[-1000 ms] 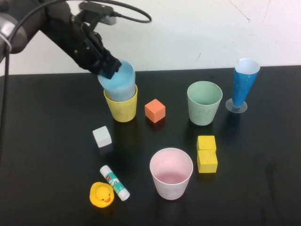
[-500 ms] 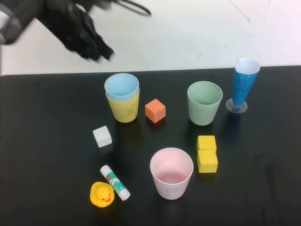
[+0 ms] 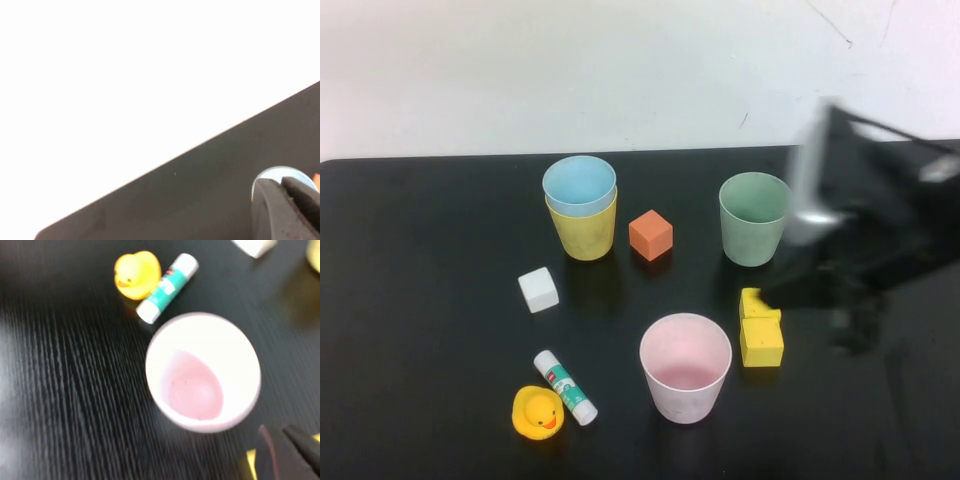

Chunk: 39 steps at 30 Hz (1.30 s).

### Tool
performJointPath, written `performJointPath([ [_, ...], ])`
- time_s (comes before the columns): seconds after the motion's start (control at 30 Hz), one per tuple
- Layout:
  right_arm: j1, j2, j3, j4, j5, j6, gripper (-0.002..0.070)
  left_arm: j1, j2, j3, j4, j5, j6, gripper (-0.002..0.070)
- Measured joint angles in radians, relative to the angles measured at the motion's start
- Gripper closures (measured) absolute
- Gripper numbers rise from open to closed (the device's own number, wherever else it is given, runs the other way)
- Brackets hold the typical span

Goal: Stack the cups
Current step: Pick up the pink cup, then place the pink cup on the green cup

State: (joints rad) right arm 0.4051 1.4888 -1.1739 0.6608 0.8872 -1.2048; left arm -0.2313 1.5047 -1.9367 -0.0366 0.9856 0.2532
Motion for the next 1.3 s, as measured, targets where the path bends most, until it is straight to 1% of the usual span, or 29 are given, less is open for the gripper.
performJointPath([
  [0.1,0.073,0.098,-0.119,-0.081,0.014,0.064,0.0667,0.000,-0.108,0.146,-0.002,-0.026,-0.012,0.0673],
  [0.17,0.098,0.150,-0.185,-0.119,0.043,0.087,0.0615,0.000,-0.180,0.256,-0.013,-0.054,-0.019,0.0673],
  [0.27,0.111,0.221,-0.265,-0.145,0.085,0.106,0.0468,0.000,-0.296,0.445,-0.055,-0.130,-0.021,0.0673],
  [0.33,0.113,0.268,-0.308,-0.158,0.096,0.111,0.0348,0.000,-0.381,0.572,-0.072,-0.195,-0.021,0.0673],
  [0.4,0.113,0.315,-0.345,-0.165,0.106,0.111,0.0276,0.000,-0.460,0.707,-0.077,-0.263,-0.021,0.0673],
  [0.47,0.113,0.355,-0.371,-0.174,0.121,0.111,0.0244,0.000,-0.526,0.831,-0.077,-0.315,-0.026,0.0673],
  [0.6,0.113,0.433,-0.398,-0.181,0.156,0.111,0.0225,0.000,-0.649,1.019,-0.081,-0.384,-0.046,0.0673],
  [0.7,0.113,0.480,-0.402,-0.181,0.175,0.111,0.0227,0.000,-0.736,1.116,-0.083,-0.408,-0.051,0.0673],
  [0.77,0.113,0.499,-0.402,-0.181,0.188,0.114,0.0261,0.000,-0.781,1.172,-0.091,-0.423,-0.057,0.0673],
  [0.8,0.113,0.505,-0.402,-0.181,0.190,0.116,0.0309,0.000,-0.803,1.199,-0.099,-0.430,-0.059,0.0673],
  [0.9,0.113,0.514,-0.406,-0.165,0.194,0.134,0.0541,0.000,-0.862,1.274,-0.109,-0.437,-0.059,0.0673],
  [0.93,0.113,0.514,-0.413,-0.149,0.194,0.138,0.0587,0.000,-0.883,1.297,-0.110,-0.440,-0.059,0.0673],
  [1.0,0.113,0.516,-0.435,-0.122,0.192,0.142,0.0634,0.000,-0.923,1.355,-0.110,-0.449,-0.059,0.0673],
  [1.1,0.115,0.518,-0.522,-0.121,0.207,0.170,0.0650,0.000,-0.980,1.442,-0.110,-0.475,-0.059,0.0673],
  [1.17,0.117,0.520,-0.608,-0.172,0.226,0.217,0.0652,0.000,-1.015,1.485,-0.108,-0.498,-0.059,0.0673],
  [1.3,0.117,0.520,-0.818,-0.375,0.248,0.321,0.0653,0.000,-1.080,1.522,-0.102,-0.540,-0.059,0.0673],
])
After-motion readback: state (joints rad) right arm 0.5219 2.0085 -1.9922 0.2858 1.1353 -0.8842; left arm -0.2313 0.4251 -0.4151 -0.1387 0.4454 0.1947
